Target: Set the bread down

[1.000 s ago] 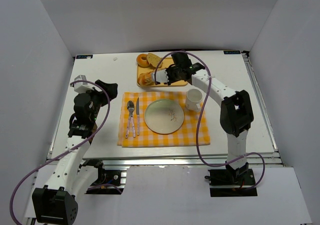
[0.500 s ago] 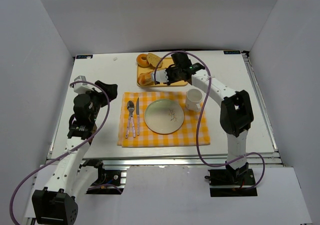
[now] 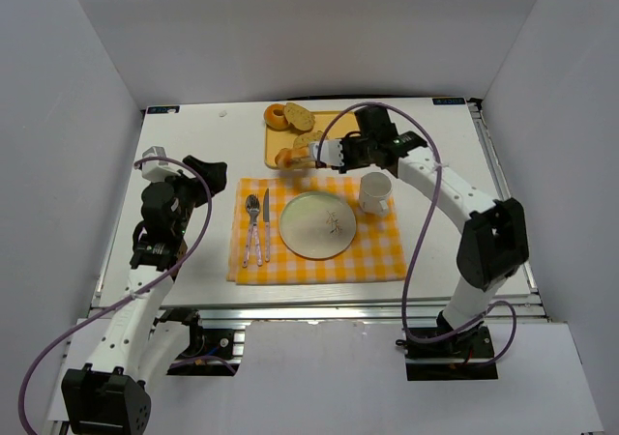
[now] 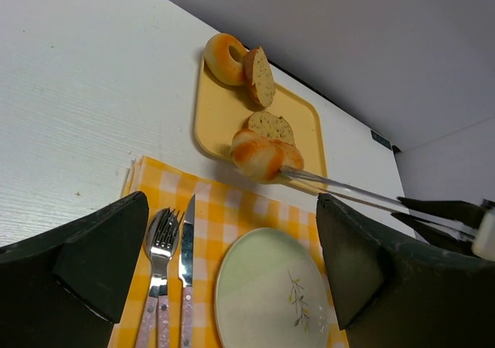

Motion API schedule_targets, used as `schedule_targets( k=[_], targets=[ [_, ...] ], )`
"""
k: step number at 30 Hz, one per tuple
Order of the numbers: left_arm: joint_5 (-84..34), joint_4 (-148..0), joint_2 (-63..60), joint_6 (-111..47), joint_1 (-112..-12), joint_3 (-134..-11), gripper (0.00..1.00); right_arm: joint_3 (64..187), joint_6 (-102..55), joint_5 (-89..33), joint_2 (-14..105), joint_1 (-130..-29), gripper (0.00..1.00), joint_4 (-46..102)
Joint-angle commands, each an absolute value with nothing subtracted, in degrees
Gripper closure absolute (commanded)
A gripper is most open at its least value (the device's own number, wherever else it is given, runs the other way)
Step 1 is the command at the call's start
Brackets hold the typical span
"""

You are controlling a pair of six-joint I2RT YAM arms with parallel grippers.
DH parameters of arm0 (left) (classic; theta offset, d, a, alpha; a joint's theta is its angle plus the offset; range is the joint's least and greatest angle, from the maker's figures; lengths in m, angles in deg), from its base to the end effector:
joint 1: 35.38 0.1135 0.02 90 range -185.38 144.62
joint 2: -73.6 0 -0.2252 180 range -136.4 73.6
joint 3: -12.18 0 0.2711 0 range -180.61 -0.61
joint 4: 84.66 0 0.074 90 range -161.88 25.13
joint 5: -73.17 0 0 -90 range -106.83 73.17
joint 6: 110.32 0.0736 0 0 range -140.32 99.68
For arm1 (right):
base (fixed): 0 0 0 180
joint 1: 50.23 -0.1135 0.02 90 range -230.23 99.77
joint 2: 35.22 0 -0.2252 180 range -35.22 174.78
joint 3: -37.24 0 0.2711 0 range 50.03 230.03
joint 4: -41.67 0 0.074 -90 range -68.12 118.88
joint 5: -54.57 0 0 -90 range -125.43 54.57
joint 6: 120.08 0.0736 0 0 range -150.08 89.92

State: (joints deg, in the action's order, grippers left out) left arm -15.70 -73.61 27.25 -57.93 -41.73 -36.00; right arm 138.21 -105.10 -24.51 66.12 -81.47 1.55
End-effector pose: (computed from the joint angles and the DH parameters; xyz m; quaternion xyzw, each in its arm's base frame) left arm 0.2796 -0.0297 0.2615 -0.2114 0.7317 -0.2356 0.6037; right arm 0.3746 0.2435 0.2376 -0.7471 0.5105 -0.0752 0.4190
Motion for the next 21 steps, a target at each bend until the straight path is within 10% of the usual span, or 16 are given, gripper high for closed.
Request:
schedule_targets(
  k=[1, 21],
  targets=[
    [-15.59, -74.69, 27.19, -58.29, -41.97, -37.43, 0.02, 134.85, -102.15, -20.58, 59.01, -81.52, 0.94, 0.93],
    [-18.76, -76.36, 25.26, -58.73, -41.88, -37.7, 0.02, 105.93, -98.11, -15.83, 31.67, -81.52, 0.92, -4.25]
  ],
)
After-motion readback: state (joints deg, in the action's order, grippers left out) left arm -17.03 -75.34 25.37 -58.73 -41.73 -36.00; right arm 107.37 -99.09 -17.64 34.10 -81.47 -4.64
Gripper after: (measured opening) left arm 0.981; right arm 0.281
